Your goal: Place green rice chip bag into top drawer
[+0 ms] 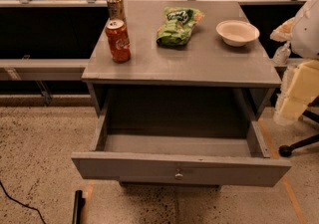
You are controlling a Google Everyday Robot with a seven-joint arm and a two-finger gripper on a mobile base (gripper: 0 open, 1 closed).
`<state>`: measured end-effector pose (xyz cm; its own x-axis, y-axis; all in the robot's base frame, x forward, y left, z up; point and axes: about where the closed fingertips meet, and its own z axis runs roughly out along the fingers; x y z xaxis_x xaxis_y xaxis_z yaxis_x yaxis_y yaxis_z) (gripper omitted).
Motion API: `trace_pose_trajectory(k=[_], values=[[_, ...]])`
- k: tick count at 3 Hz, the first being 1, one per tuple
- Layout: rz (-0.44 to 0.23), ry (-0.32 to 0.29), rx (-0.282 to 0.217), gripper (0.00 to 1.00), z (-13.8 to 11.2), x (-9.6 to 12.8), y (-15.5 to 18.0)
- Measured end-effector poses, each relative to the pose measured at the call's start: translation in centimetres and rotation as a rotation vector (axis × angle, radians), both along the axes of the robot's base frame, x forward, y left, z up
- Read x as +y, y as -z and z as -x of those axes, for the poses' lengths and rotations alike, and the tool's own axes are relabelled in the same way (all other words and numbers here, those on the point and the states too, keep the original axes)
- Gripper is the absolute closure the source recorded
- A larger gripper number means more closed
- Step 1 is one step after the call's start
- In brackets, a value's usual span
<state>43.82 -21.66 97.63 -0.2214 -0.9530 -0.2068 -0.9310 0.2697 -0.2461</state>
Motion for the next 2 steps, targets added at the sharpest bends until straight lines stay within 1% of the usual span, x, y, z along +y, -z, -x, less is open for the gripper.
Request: trace_pose_trajectory(k=[1, 2], values=[[0.000, 0.000, 0.000, 0.00, 0.0, 0.0, 0.0], [-0.096, 0.040, -0.048, 0.00, -2.0, 0.0, -0.3]])
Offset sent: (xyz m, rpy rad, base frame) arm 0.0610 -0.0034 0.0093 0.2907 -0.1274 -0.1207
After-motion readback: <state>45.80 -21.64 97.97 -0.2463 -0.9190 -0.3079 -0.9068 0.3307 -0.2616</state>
